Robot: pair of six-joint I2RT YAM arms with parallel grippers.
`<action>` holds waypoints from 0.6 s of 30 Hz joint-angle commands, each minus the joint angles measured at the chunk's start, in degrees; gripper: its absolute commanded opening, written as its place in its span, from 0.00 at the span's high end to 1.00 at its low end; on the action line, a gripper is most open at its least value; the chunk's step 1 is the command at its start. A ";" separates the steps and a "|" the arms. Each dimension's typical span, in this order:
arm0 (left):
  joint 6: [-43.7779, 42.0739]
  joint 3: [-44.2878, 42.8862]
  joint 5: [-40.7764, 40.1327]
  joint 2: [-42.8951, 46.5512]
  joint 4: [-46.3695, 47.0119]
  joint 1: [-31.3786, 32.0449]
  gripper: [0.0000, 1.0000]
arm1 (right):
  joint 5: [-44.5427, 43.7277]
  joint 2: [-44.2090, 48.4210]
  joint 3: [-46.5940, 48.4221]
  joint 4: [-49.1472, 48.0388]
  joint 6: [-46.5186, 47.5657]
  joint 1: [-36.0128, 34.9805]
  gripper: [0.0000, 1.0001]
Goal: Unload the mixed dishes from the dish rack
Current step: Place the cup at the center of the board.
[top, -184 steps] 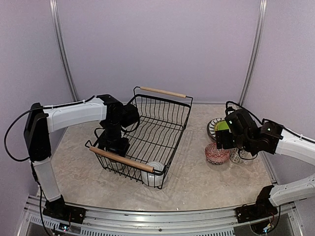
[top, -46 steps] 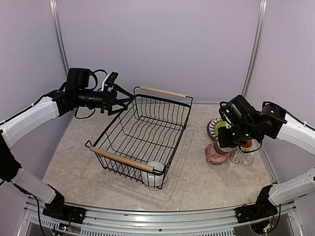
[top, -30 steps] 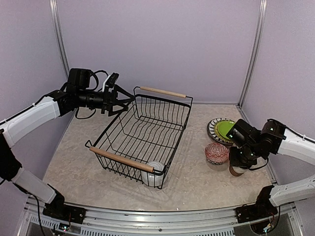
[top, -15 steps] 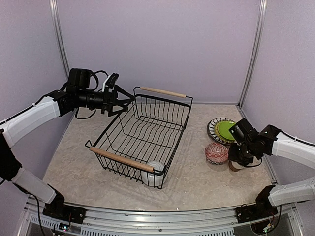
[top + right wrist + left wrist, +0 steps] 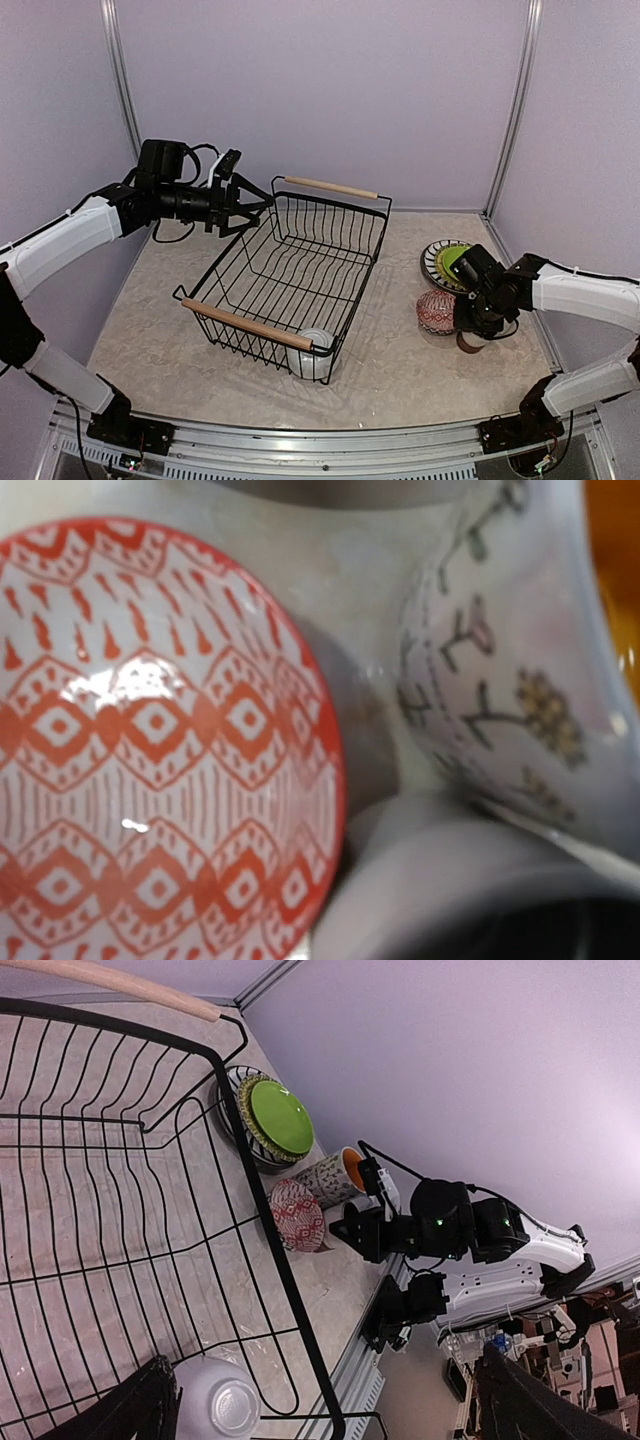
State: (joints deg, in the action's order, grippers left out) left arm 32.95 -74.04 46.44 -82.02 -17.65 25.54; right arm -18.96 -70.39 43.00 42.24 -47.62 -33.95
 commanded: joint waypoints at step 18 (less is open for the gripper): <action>-5.78 -3.83 -4.38 -3.32 -7.03 4.14 0.01 | 1.20 10.14 4.87 0.48 4.02 0.60 0.40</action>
State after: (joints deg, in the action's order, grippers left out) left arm 31.20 -74.87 45.12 -83.74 -20.08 27.55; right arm -17.91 -63.42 45.54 42.46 -45.69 -33.93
